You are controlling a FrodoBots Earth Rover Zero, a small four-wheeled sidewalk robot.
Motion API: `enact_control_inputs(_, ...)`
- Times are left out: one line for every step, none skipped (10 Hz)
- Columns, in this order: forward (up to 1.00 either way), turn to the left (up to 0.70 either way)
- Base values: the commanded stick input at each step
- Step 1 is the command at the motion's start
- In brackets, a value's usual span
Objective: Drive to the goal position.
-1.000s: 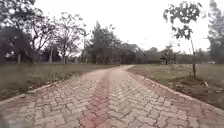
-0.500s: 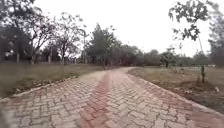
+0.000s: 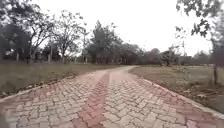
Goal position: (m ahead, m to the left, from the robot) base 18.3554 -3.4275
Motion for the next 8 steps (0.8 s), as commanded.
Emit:
enact_control_inputs(0.7, 0.0)
enact_control_inputs(0.7, 0.0)
enact_control_inputs(0.7, 0.0)
enact_control_inputs(0.7, 0.0)
enact_control_inputs(0.7, 0.0)
enact_control_inputs(0.7, 0.0)
enact_control_inputs(0.7, 0.0)
enact_control_inputs(0.7, 0.0)
